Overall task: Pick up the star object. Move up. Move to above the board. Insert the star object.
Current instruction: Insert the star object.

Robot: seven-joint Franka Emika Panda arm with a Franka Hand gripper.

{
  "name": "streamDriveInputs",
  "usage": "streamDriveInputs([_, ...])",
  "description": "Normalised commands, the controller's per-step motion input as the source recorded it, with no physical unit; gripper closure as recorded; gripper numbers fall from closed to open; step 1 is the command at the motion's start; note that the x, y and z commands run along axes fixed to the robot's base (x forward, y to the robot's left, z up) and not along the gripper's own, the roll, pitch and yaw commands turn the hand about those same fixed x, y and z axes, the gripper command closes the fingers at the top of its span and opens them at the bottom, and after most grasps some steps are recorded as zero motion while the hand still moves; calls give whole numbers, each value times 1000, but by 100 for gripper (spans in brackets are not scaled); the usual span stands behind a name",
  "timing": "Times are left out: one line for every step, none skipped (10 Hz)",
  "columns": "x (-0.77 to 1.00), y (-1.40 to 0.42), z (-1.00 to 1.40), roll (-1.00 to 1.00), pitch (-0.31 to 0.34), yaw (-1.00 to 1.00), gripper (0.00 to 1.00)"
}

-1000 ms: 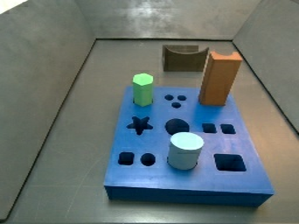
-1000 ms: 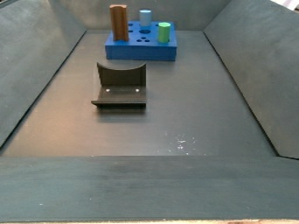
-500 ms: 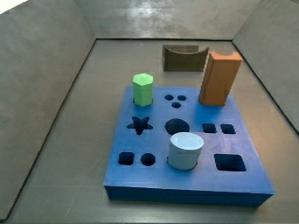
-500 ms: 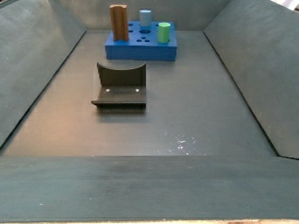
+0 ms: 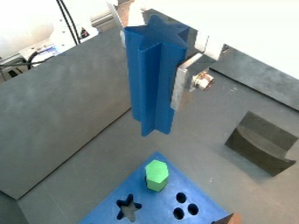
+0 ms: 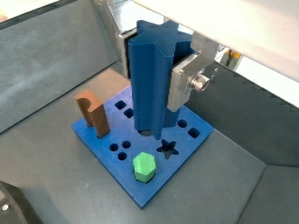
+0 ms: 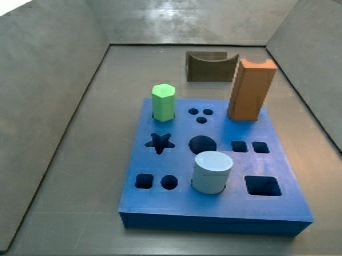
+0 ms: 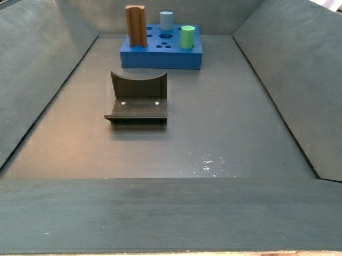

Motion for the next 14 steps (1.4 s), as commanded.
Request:
streamDriveInputs([0,-97,-269,-56,0,0,100])
streamDriveInputs([0,-343,-774,-11,0,0,100])
streamDriveInputs([-49,-454,-1000,21,0,0,100])
streamDriveInputs([-20,-449,-1000,34,0,0,100])
streamDriveInputs([-9,-494,-1000,36,0,0,100])
streamDriveInputs([0,-511,-1000,41,0,0,100])
streamDriveInputs([0,-483,-1000,37,0,0,100])
streamDriveInputs([0,-411,-1000,57,0,0,100])
streamDriveInputs([-74,-203,-914,181,10,0,100])
streamDriveInputs([-214,-209,-857,243,0,120,100])
streamDriveInputs([-9,-189,-991,197,0,0,100])
streamDriveInputs([157,-66,-1000,64,0,-134,100])
streamDriveInputs([400,0,-1000,40,0,-486,100])
streamDriveInputs([434,89,-1000,0,21,-671,100])
